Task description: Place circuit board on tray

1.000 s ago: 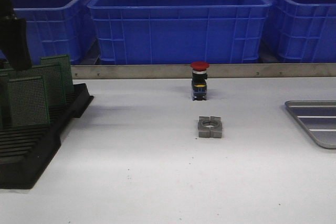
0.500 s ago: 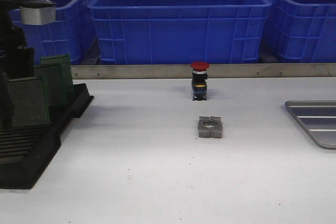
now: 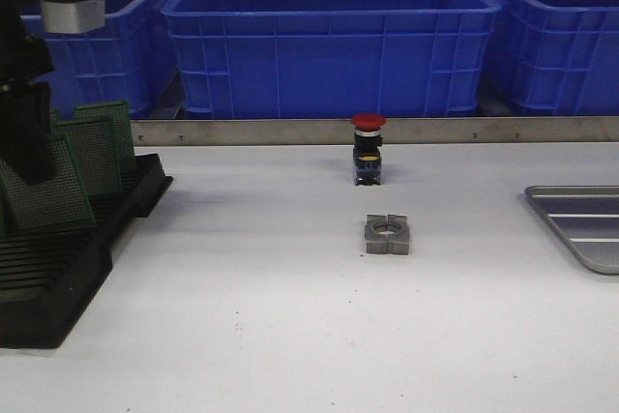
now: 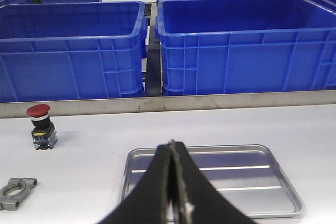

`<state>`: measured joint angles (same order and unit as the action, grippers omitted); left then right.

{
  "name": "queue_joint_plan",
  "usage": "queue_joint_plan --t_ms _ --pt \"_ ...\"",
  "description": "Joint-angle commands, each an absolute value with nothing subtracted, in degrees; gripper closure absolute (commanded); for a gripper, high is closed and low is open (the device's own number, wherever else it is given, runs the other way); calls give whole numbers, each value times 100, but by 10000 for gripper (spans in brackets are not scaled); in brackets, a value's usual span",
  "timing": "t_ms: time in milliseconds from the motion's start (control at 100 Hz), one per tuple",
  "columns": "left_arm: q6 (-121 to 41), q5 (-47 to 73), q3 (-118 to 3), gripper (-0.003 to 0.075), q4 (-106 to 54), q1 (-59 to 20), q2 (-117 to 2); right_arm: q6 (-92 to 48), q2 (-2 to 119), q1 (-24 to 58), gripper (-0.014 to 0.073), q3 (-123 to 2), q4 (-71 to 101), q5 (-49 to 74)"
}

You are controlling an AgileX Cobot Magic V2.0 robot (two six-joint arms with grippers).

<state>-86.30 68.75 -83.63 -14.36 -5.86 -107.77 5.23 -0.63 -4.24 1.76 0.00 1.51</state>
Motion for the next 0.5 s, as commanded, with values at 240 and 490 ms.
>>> queue_joint_plan --t_ms 240,490 --pt "-8448 7311 -8817 738 -2137 -688 -10227 504 -158 -425 662 194 -39 -326" --pt "-8371 7302 -8817 738 -3186 -1111 -9758 504 -158 -425 662 194 -39 -326"
